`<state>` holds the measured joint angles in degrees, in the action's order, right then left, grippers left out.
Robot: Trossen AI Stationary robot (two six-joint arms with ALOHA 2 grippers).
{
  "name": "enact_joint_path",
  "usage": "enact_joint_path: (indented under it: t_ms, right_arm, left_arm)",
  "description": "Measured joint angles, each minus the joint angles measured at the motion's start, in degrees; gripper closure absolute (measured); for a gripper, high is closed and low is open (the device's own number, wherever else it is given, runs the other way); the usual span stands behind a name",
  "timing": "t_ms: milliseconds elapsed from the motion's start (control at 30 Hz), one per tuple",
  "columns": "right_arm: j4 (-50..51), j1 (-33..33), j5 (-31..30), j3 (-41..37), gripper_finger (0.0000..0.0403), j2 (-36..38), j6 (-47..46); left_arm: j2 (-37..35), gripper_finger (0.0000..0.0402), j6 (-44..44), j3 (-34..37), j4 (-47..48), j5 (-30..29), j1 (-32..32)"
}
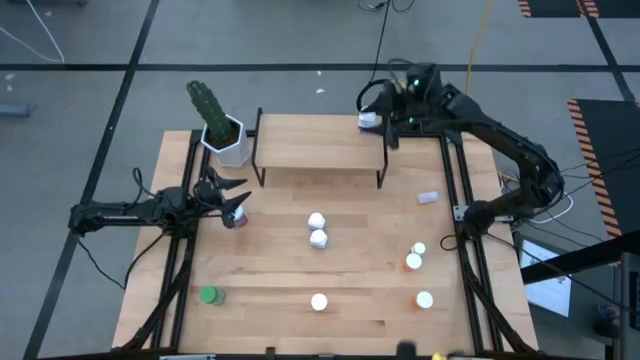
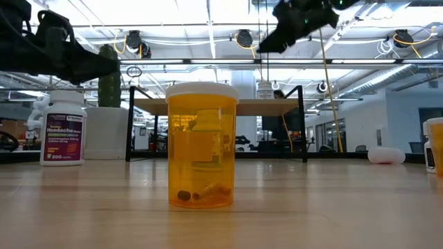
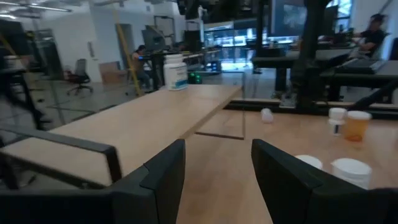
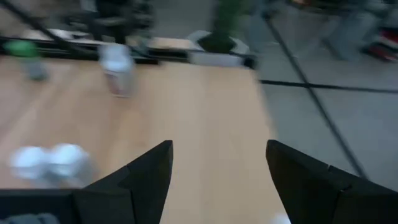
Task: Pick and place medicine bottles onto shelf by color
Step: Put the bottom white and blue pill bottle aligned with the other white and blue pill bottle on the shelf
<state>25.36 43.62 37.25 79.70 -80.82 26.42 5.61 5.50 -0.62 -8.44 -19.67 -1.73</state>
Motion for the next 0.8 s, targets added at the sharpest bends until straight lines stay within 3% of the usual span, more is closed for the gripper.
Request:
enact_joint_path:
  t_ms: [167,267,400,600,800]
  right_arm:
    - [3.50,-12.89,-6.32,-0.27,0.0149,0.54,-0.91]
    - [0.34,-20.34,-10.49,-3.09,0.0149,0.31,-4.95]
    - [-6.81,-28.43,-16.31,-9.28,0.0149,0.33,-11.82]
    - [-22.23,-37.19,-17.65,-21.16,0.0149,0.11,-17.95]
    - [-38.11,-45.63,-30.76,-30.43,0.0149,-2.87,-21.12]
  left_arm:
    - [0.02,0.0213,-0.01,0.00,-1.63,0.55,1.96]
    - [0.00,0.0213,-0.28,0.00,-2.60,0.58,3.35]
    - [0.00,0.0213,-1.45,0.00,-3.02,0.62,5.06]
    - [0.02,0.0213,-1.61,0.00,-5.44,0.64,7.25]
    - [0.02,0.0213,-1.68,0.02,-5.93,-0.14,8.88]
